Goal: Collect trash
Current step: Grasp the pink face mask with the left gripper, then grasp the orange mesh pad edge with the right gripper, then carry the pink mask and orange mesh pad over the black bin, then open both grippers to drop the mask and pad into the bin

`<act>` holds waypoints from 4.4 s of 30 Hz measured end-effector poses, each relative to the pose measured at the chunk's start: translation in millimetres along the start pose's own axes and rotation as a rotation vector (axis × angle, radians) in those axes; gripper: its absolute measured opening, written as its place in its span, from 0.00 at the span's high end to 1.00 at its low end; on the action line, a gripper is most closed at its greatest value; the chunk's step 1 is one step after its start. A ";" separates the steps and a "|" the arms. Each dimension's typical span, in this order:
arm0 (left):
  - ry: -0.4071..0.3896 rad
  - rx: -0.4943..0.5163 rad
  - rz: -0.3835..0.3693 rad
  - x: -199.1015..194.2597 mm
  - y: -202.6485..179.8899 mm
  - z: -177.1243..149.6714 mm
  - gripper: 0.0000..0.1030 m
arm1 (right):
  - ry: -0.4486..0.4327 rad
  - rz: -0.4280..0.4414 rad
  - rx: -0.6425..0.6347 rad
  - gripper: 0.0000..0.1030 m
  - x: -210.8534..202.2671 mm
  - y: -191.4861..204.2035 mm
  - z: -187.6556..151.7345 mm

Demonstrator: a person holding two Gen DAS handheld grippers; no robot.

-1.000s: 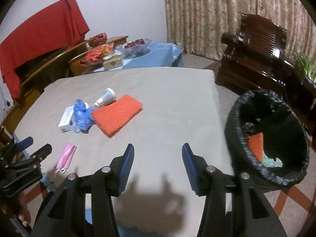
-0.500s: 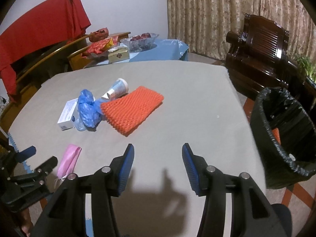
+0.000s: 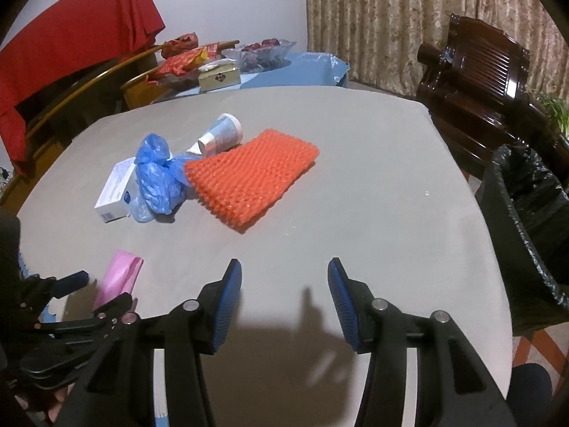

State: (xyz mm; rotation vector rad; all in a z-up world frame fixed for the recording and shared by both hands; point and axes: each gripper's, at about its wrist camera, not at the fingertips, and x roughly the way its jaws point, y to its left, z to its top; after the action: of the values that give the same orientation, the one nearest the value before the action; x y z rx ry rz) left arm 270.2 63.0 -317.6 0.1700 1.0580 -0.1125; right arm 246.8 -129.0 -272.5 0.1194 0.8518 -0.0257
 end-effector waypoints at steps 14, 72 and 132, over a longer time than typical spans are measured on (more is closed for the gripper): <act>-0.019 -0.037 -0.040 12.4 12.3 13.1 0.90 | -0.002 0.014 -0.017 0.51 23.7 12.4 18.6; -0.196 -0.048 -0.065 -92.3 -54.1 41.3 0.92 | -0.055 0.069 0.070 0.94 -47.2 -59.8 54.4; -0.188 0.168 -0.298 -97.2 -467.3 115.4 0.91 | -0.024 -0.161 0.261 0.94 -86.4 -447.2 16.7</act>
State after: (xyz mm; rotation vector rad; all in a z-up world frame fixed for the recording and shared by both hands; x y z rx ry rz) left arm 240.6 -416.7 -217.1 0.1489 0.8800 -0.4783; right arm 170.8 -577.2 -239.1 0.2952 0.8298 -0.2892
